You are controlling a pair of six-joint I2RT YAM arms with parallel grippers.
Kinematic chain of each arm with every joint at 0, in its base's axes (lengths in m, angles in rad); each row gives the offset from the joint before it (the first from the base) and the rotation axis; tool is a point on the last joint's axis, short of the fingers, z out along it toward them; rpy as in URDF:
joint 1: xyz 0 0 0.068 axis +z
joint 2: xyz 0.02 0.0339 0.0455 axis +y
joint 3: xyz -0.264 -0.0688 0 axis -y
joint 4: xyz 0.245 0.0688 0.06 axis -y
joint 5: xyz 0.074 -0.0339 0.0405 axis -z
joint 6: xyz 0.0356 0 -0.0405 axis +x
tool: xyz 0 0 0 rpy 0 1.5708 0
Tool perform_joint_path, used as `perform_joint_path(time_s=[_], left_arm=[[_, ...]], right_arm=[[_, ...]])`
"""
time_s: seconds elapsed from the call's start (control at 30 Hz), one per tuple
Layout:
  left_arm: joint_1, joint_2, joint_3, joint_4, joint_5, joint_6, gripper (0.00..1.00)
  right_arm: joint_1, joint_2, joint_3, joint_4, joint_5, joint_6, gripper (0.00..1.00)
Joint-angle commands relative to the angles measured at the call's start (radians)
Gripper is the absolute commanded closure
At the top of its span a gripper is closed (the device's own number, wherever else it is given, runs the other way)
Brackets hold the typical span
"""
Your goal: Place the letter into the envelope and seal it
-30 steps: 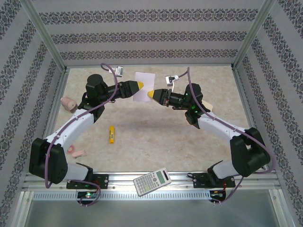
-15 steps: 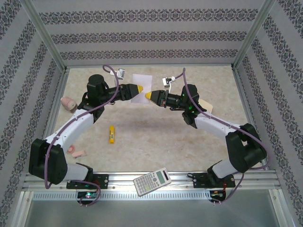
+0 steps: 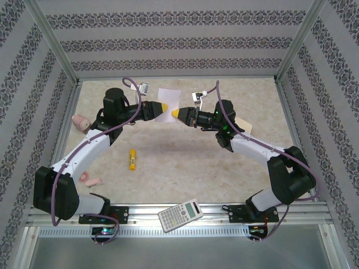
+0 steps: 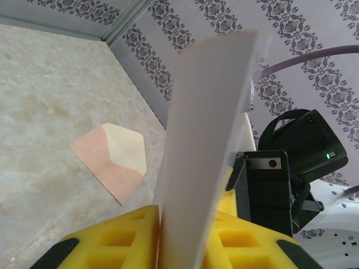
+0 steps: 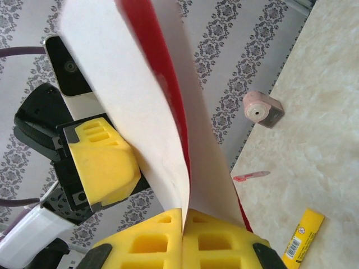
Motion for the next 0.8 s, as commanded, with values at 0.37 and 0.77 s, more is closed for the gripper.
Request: perform_joint_path(time_s=[0.37, 0.77], left_arm=[[-0.003, -0.041, 0.047, -0.009, 0.002, 0.027, 1.00], [0.002, -0.026, 0.046, 0.112, 0.156, -0.054, 1.00]], right_arm=[[-0.031, -0.088, 0.002, -0.073, -0.009, -0.083, 0.38], [-0.164, -0.162, 0.003, -0.144, -0.139, -0.204, 0.09]])
